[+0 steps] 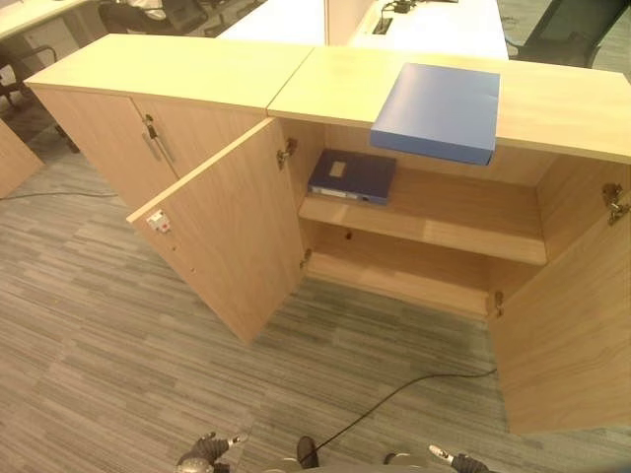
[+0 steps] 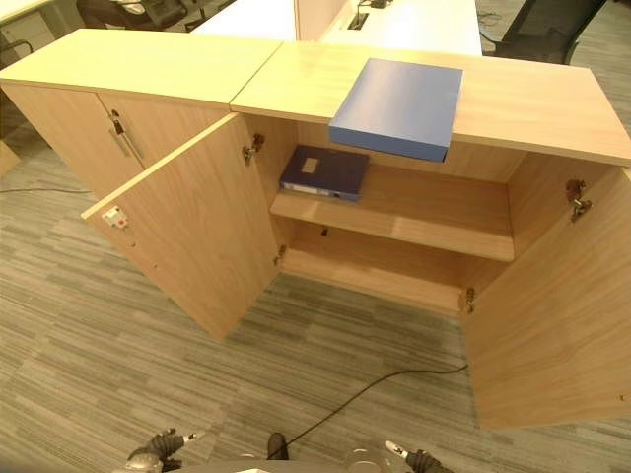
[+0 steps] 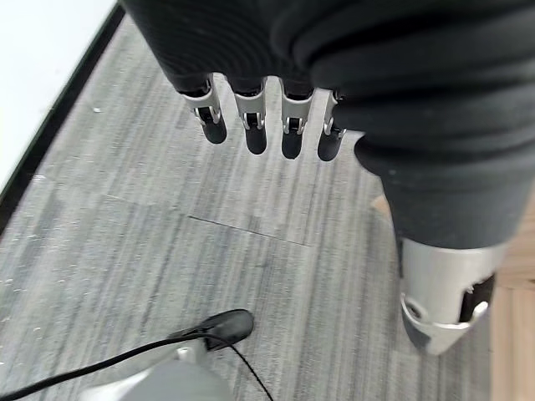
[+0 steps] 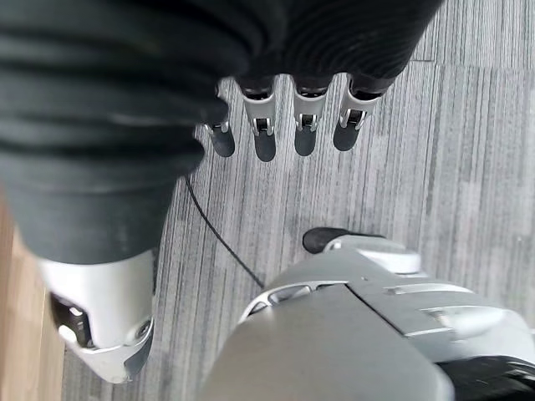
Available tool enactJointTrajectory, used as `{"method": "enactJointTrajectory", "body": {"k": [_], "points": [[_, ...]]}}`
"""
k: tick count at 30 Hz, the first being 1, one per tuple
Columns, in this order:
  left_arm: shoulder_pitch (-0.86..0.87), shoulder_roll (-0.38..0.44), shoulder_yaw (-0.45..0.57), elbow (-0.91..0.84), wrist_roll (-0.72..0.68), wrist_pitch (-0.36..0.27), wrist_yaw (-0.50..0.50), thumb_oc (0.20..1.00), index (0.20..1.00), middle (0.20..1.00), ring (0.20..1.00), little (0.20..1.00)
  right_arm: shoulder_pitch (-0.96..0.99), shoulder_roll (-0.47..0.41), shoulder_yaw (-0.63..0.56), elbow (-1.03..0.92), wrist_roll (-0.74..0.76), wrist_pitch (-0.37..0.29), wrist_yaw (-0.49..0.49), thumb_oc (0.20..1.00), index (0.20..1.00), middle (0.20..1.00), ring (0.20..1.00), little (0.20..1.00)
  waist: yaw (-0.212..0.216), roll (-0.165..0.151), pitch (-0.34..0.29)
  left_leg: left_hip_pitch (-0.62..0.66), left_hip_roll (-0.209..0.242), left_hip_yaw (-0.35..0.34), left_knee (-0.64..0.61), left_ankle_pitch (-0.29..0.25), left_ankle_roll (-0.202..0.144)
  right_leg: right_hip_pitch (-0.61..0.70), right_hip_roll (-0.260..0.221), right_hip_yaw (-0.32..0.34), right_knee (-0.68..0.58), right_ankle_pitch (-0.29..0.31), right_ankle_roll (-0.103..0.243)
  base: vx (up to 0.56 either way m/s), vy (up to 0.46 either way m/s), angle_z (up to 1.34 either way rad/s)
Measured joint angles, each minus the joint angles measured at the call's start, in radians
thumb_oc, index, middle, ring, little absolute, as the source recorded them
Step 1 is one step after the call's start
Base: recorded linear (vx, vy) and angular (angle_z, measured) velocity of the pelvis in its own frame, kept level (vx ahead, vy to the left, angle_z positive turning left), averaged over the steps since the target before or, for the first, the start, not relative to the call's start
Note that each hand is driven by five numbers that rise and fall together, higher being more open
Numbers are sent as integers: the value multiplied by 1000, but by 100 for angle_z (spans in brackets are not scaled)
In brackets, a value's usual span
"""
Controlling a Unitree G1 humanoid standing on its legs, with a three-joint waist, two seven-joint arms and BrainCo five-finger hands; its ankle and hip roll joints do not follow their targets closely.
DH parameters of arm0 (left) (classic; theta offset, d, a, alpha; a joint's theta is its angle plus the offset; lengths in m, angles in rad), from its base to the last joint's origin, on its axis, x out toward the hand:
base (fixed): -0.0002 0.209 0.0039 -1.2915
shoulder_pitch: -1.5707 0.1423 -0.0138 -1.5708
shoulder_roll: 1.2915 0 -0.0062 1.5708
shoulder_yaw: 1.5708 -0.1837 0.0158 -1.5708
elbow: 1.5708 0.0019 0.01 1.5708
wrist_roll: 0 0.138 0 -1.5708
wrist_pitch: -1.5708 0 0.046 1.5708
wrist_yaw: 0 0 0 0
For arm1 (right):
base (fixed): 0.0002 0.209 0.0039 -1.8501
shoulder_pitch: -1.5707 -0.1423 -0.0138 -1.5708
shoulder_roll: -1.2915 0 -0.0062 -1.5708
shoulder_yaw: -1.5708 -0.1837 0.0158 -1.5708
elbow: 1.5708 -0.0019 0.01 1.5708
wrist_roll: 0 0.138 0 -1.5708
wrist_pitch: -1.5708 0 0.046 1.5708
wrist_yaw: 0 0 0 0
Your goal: Put the empty folder in the office cabinet
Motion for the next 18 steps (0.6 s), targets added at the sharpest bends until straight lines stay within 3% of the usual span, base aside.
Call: {"method": "enactJointTrajectory", "body": {"k": [1, 4, 5, 8, 9, 10, 11, 12, 15, 18], "points": [[1, 1, 1, 0, 0, 0, 0, 1000, 1000, 1000, 1000, 1000, -7, -1, 0, -1, 0, 0, 0, 1000, 1000, 1000, 1000, 1000, 2, 3, -1, 12, 2, 14, -3, -17, 11, -14, -12, -15, 43, -6, 0, 149, 115, -52], [1, 10, -12, 0, 10, 0, 1, 1000, 1000, 1000, 1000, 1000, -8, 3, 2, -3, 0, 0, 1, 1000, 1000, 1000, 1000, 1000, 16, -10, 17, 59, -9, 63, -9, -47, 19, -51, -107, -182, 170, -34, 7, 50, 48, -46], [5, 10, -13, 1, 11, 0, 1, 1000, 1000, 1000, 1000, 1000, -12, 3, 6, -5, 0, 0, 1, 1000, 1000, 1000, 1000, 1000, 20, -13, 17, 59, -10, 74, -9, -52, 20, -73, -126, -196, 168, -31, 12, 17, 2, -51], [27, 9, -16, 0, 18, 4, 0, 1000, 1000, 1000, 1000, 1000, -12, 4, 8, -28, 0, 1, 0, 1000, 1000, 1000, 1000, 1000, 9, -30, 22, 43, -4, 83, -9, -50, 26, -135, -158, -191, 111, 15, 78, 65, -56, -25], [43, 9, -17, 4, 18, 8, 0, 1000, 1000, 1000, 1000, 1000, -13, 4, 8, -28, 0, 1, 0, 1000, 1000, 1000, 1000, 1000, 5, -36, 24, 49, 5, 90, -9, -50, 25, -137, -148, -195, 48, 25, 96, 78, -99, -22], [48, 8, -18, 7, 18, 10, 1, 1000, 1000, 1000, 1000, 1000, -13, 4, 8, -28, 0, 1, -1, 1000, 1000, 1000, 1000, 1000, 1, -38, 23, 52, 15, 94, -9, -50, 21, -135, -135, -195, 10, 53, 92, 137, -175, -16], [50, 8, -21, 7, 18, 9, 0, 1000, 1000, 1000, 1000, 1000, -14, 4, 7, -27, 0, 1, -2, 1000, 1000, 1000, 1000, 1000, -5, -43, 20, 54, 23, 93, -8, -46, 9, -123, -120, -196, -18, 107, 86, 185, -237, -12], [42, -1, -30, -4, 19, 8, 0, 1000, 1000, 1000, 1000, 1000, -11, -3, 8, -27, 0, 0, -5, 1000, 1000, 1000, 1000, 1000, -9, -26, 24, 57, 60, 93, 1, -49, -18, -104, -70, -201, -62, 130, 56, 185, -238, -5], [36, -7, -31, -20, 19, 4, -2, 1000, 1000, 1000, 1000, 1000, -10, 0, 8, -27, 0, 0, -5, 1000, 1000, 1000, 1000, 1000, -11, -11, 26, 67, 104, 89, 7, -30, -50, -51, -3, -215, -124, 138, -14, 160, -191, -5], [19, -9, -32, -69, 15, 0, -19, 1000, 1000, 1000, 1000, 1000, 0, -10, 7, -14, 0, -3, -4, 1000, 1000, 1000, 1000, 1000, -20, -18, 14, 83, 157, 84, 38, -37, -64, 1, 62, -217, -188, 127, -32, 252, -286, -16]]}}
